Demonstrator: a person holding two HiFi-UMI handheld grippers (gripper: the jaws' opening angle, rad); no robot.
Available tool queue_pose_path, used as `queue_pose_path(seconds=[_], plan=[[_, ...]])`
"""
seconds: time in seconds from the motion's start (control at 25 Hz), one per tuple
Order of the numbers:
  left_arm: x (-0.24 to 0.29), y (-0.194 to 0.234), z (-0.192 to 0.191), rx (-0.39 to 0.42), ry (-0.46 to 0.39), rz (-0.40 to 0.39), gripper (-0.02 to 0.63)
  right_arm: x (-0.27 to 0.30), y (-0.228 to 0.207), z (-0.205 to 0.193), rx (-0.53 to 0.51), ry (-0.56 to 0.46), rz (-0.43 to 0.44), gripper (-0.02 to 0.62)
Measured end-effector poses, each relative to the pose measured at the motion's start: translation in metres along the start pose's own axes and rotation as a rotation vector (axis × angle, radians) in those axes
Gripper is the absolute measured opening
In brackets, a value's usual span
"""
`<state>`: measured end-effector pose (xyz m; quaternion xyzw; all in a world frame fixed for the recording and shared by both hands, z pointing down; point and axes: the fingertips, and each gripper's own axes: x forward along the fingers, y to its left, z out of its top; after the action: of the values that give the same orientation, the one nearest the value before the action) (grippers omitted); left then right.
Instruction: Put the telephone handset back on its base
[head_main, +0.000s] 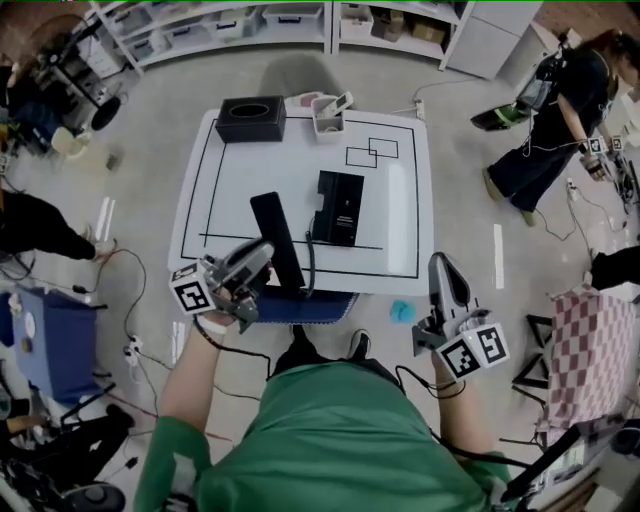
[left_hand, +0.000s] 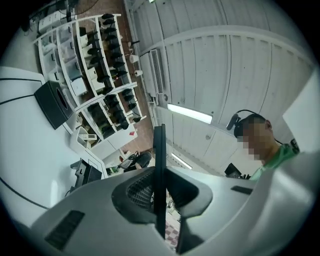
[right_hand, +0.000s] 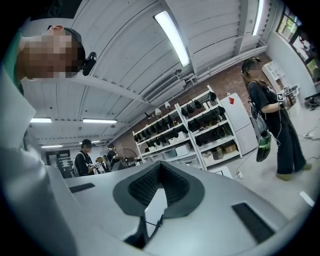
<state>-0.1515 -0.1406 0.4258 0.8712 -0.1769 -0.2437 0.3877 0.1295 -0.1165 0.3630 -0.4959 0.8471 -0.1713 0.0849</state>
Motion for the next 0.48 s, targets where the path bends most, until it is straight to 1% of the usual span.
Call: queue_pose_path(seconds=[0.04, 0.16, 0.32, 0.48], plan=[[0.003, 0.011, 0.003, -0.008, 0.022, -0.005, 0.08, 0.006, 0.003, -0.003, 0.004, -0.002, -0.016, 0.015], [0.01, 0.045, 0.005, -0.079, 0.077, -0.031, 0.08, 0.018, 0.013, -0.015, 0.016, -0.001, -0.068, 0.015], [0.022, 0.087, 0.001, -0.105, 0.169, -0.051, 0.08, 0.022, 0.018, -0.024, 0.023, -0.008, -0.15, 0.015], [0.034, 0.131, -0.01, -0.156, 0.242, -0.076, 0.08, 0.022, 0.018, -0.033, 0.022, -0.009, -0.232, 0.015]])
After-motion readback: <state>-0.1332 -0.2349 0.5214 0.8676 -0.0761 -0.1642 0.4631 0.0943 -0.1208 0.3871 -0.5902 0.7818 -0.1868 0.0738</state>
